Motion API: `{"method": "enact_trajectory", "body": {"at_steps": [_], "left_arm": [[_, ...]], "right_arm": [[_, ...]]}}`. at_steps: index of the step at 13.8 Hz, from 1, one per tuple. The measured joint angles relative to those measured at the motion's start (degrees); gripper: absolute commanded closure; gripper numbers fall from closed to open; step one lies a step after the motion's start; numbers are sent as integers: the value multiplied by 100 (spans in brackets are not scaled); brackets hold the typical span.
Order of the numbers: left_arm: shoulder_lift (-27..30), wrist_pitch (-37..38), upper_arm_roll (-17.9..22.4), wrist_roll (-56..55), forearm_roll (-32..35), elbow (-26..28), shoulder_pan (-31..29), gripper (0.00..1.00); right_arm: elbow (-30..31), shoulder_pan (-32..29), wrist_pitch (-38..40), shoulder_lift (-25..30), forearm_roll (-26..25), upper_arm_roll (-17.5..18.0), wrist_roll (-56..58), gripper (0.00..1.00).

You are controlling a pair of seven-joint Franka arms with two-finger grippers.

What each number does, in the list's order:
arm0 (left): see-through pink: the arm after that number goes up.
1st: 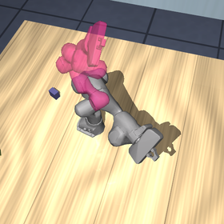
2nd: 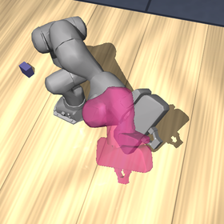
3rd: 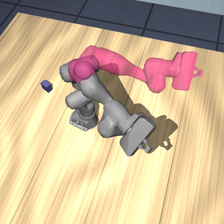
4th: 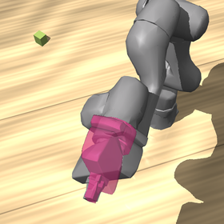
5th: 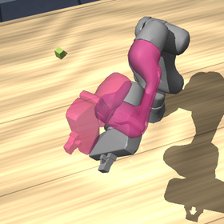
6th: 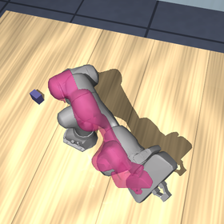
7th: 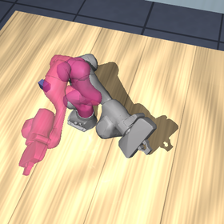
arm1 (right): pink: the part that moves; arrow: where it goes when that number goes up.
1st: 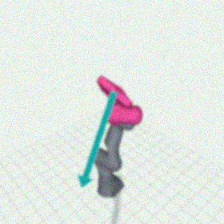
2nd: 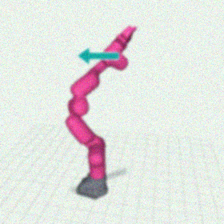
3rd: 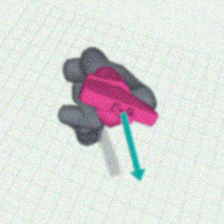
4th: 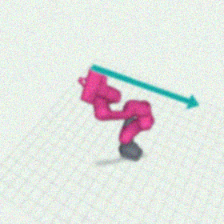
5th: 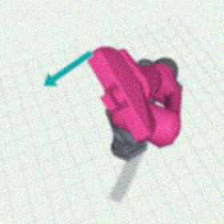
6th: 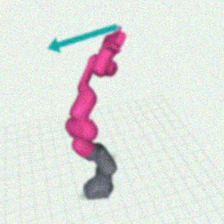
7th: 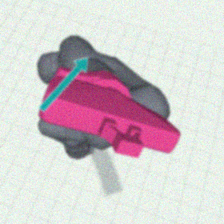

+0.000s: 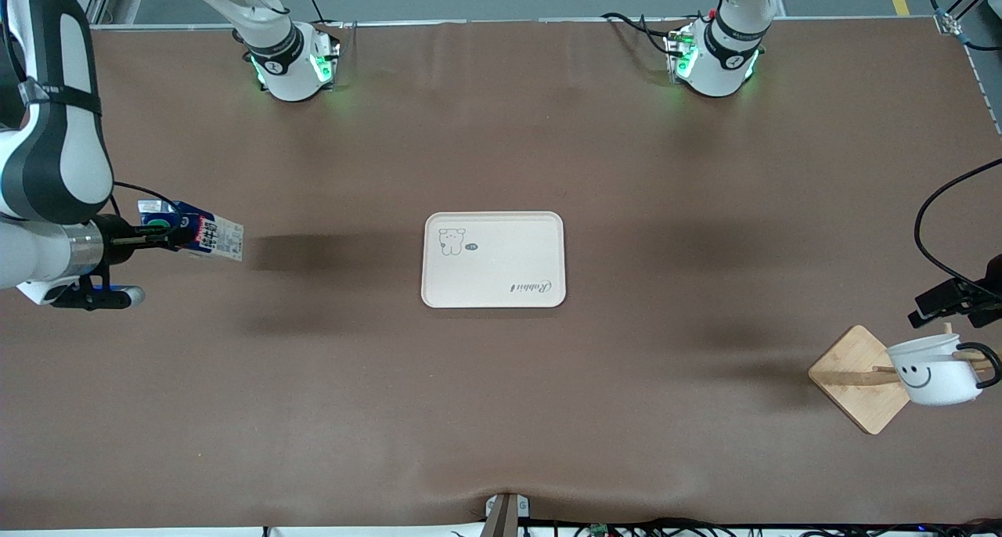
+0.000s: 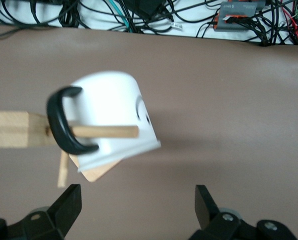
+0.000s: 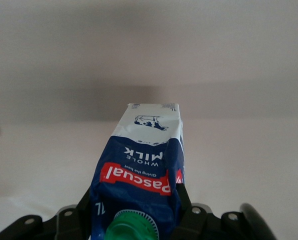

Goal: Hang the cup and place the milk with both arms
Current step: 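Hang the mug handle on the stand peg while the right gripper carries milk, then lower the milk carton onto the table with the right gripper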

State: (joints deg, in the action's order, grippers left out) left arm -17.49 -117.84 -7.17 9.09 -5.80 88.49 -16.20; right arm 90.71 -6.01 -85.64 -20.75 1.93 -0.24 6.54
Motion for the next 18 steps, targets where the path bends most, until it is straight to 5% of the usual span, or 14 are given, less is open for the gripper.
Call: {"method": "enact_trajectory", "body": {"at_steps": [4, 9, 10, 12, 13, 18], "left_arm": [[257, 536, -51, -420, 0, -1, 6, 0], [565, 1101, -289, -1030, 17, 0, 7, 0], [625, 1210, -345, -1156, 19, 1, 8, 0], [738, 1400, -439, -1348, 21, 4, 10, 0], [792, 1494, -485, -1439, 30, 5, 11, 0], [1014, 1812, -841, -1650, 590, 2, 12, 0]], "right_arm": [[1203, -258, -1147, 304, -15, 2, 499, 100], [1728, -507, -1610, 385, -17, 4, 755, 98], [1752, -541, -1636, 386, -16, 4, 755, 83], [1787, -599, -1654, 385, -16, 4, 756, 14], [1802, -614, -1657, 385, -16, 5, 756, 0], [1837, -656, -1658, 383, 7, 7, 755, 0]]}}
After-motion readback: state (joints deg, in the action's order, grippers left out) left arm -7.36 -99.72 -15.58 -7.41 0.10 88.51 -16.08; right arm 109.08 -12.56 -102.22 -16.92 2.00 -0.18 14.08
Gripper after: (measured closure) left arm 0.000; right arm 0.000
